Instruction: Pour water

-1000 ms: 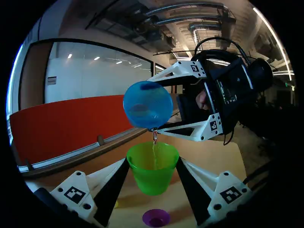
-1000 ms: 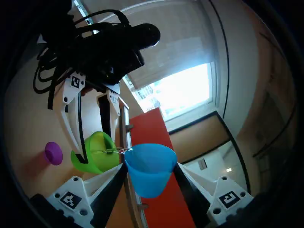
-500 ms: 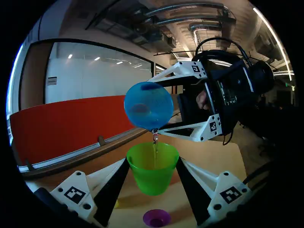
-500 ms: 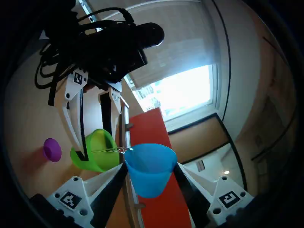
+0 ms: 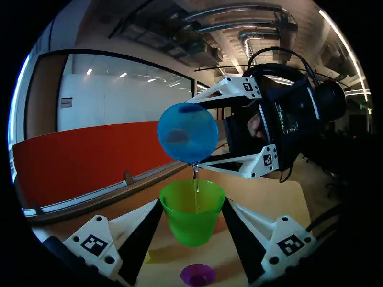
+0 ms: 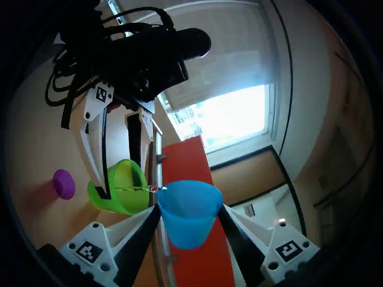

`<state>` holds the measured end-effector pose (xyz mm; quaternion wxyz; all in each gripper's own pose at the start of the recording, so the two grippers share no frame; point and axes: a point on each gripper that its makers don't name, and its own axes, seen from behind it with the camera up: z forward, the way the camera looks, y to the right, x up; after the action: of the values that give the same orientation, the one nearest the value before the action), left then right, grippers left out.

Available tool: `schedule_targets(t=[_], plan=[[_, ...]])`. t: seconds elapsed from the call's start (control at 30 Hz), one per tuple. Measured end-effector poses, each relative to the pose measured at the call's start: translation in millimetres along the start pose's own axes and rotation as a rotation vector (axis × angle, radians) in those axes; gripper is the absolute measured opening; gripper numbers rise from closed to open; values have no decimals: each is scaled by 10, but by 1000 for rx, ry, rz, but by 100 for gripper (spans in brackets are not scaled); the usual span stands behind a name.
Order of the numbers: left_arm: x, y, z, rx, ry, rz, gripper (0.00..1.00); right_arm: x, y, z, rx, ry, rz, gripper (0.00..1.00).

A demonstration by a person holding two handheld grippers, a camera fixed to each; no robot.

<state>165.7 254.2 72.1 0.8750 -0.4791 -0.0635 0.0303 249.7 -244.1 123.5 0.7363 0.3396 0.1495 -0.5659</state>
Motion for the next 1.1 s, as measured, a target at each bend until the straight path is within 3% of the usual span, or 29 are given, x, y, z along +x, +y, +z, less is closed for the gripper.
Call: schedule_targets(t=[1.1], plan=[[20, 4, -5, 3, 2, 5, 86, -20, 44, 1, -4, -11, -69, 89]])
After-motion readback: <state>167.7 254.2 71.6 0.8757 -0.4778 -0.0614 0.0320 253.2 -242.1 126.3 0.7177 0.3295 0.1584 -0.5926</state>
